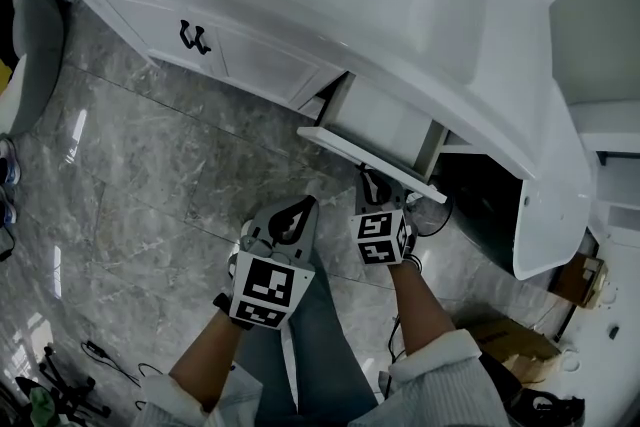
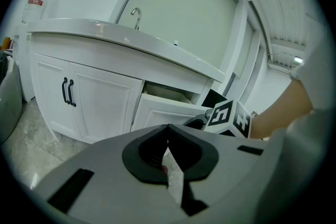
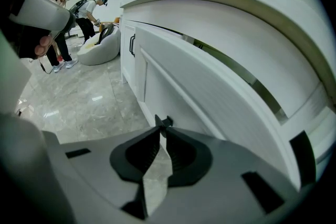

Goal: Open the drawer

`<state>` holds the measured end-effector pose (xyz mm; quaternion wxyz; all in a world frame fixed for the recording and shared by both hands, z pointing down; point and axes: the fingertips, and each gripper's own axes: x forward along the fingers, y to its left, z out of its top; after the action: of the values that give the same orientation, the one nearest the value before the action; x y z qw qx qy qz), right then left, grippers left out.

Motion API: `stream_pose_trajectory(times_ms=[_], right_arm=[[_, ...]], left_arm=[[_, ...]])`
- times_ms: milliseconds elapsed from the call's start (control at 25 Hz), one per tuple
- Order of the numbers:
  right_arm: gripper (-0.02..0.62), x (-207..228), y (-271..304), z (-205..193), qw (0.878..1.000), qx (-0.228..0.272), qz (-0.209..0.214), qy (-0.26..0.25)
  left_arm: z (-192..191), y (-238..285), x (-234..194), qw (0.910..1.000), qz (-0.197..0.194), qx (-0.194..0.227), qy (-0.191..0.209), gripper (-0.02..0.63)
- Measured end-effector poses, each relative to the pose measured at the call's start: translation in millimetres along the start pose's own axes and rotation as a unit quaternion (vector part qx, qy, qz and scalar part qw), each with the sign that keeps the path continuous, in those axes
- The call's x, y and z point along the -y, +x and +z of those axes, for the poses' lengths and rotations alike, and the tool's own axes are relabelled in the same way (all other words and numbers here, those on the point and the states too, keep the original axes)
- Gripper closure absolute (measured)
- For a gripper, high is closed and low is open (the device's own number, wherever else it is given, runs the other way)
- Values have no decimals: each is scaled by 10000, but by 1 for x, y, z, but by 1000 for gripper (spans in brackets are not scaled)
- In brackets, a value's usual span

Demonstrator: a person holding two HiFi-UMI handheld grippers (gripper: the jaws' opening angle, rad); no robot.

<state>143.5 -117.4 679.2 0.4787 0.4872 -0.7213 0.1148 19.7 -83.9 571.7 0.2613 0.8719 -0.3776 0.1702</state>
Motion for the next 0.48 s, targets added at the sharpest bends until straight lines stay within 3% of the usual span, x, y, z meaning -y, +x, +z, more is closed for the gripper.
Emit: stream_pose_trajectory(times_ms=[200,360,480], right_arm=[[554,-4,4,3,9995,16,-63,-305],[537,-4,7,5,9995,-9,-164,-273],[543,-3,5,5,9991,28,-31,-418]], left_arm=[[-7,0,3,10000,-43,-56,3,589],[-9,0,4,10000,-44,-67,-13,589],[-10,-1,4,10000,-44,-72,-6,589]])
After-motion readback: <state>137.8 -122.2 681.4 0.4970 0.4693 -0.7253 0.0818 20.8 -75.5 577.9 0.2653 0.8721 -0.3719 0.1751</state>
